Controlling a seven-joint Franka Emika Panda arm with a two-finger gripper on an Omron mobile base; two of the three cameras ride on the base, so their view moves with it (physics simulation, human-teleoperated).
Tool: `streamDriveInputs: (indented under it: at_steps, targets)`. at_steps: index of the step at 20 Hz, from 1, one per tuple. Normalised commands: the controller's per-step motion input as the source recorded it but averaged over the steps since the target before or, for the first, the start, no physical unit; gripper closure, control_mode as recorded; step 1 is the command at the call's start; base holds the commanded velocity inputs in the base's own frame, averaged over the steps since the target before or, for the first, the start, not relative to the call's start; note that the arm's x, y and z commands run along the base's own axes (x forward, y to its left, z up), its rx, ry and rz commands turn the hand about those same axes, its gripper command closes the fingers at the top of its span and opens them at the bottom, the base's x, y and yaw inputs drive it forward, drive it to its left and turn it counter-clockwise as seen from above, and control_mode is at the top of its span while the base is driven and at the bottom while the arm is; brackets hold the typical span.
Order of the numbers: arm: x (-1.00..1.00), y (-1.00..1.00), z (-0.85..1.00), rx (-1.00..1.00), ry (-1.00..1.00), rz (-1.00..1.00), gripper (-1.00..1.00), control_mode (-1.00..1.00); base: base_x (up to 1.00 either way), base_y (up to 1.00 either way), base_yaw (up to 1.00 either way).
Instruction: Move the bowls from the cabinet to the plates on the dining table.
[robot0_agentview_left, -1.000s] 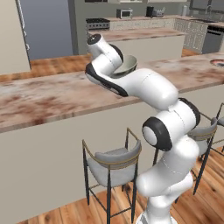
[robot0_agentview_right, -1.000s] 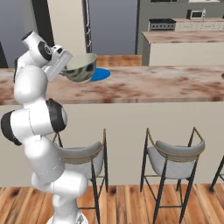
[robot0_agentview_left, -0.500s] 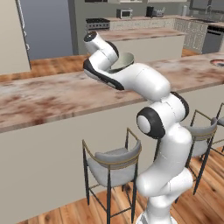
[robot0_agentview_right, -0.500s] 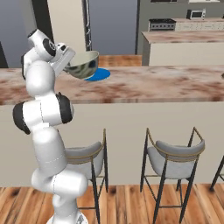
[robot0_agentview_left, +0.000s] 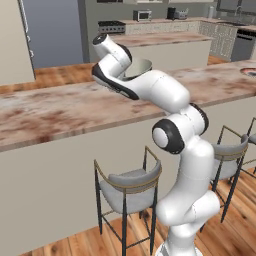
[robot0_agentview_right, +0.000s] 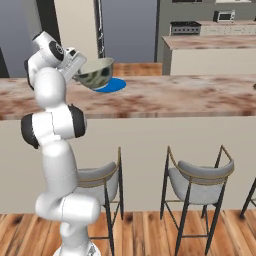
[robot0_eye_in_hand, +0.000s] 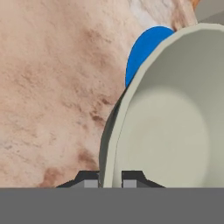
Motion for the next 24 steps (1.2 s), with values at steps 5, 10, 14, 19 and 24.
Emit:
streamDriveInputs:
  at_steps: [5,10,14,19,24]
  targets:
    - [0.00,0.00,-0.12,0.00,0.00,-0.02,1.00,-1.00,0.00,0.00,0.00]
    - [0.00,-0.01,-0.32,-0.01,0.00,0.00,1.00,-1.00,0.00,0.00,0.00]
    - [0.00,-0.12,-0.20,-0.04,0.00,-0.01,1.00,-1.00,0.00,0.00,0.00]
    - [0.00,-0.15,0.00,-0.04,0.00,-0.03,1.00,-1.00,0.00,0.00,0.00]
    - [0.06,-0.09,0.20,-0.01,0.00,-0.03,1.00,-1.00,0.00,0.00,0.00]
